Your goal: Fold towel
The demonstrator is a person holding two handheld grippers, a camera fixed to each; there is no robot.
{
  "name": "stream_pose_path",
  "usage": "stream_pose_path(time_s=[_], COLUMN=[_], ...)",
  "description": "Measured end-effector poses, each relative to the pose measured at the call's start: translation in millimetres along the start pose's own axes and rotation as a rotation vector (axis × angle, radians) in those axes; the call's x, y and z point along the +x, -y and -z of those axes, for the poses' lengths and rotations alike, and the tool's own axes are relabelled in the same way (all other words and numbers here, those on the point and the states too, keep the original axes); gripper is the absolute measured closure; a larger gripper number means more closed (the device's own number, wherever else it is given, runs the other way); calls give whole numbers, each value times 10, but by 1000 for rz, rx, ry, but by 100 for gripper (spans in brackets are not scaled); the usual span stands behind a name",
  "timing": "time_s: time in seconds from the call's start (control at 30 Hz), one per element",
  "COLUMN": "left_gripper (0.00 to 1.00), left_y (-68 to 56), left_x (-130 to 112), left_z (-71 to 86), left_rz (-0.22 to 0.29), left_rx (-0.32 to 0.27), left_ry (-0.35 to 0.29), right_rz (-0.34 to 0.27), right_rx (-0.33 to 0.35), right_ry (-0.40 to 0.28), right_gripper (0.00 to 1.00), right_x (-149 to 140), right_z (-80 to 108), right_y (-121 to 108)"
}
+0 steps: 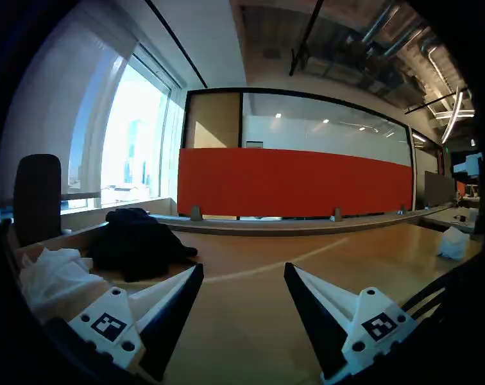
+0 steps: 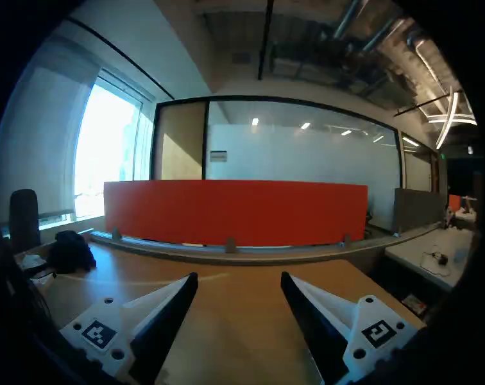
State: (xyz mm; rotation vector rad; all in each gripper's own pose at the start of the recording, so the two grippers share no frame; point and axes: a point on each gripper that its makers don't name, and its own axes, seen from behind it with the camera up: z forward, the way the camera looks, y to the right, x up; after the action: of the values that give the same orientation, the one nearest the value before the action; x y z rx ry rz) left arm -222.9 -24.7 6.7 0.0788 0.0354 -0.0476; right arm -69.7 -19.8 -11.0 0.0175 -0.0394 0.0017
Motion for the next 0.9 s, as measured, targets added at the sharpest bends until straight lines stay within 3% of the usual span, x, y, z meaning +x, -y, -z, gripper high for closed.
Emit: stream_pose_path(time_s=[0.17,0.57,0.9], left_gripper=[7,7,7], left_y=[-23,-26,-34], left_x=[-8,-14,-15], left_z=[4,14,9], left_rz=[-28,-33,-33], left_rx=[-7,-8,-8], left_ry=[-6,-12,-12], right_rz=[0,23,41], right_rx=[-1,13,-1], right_ry=[-1,-9,-43], right_gripper=[0,0,0], right_x=[-8,-57,-122], right_z=[-4,-29,-92], right_y=[-10,-25,-199])
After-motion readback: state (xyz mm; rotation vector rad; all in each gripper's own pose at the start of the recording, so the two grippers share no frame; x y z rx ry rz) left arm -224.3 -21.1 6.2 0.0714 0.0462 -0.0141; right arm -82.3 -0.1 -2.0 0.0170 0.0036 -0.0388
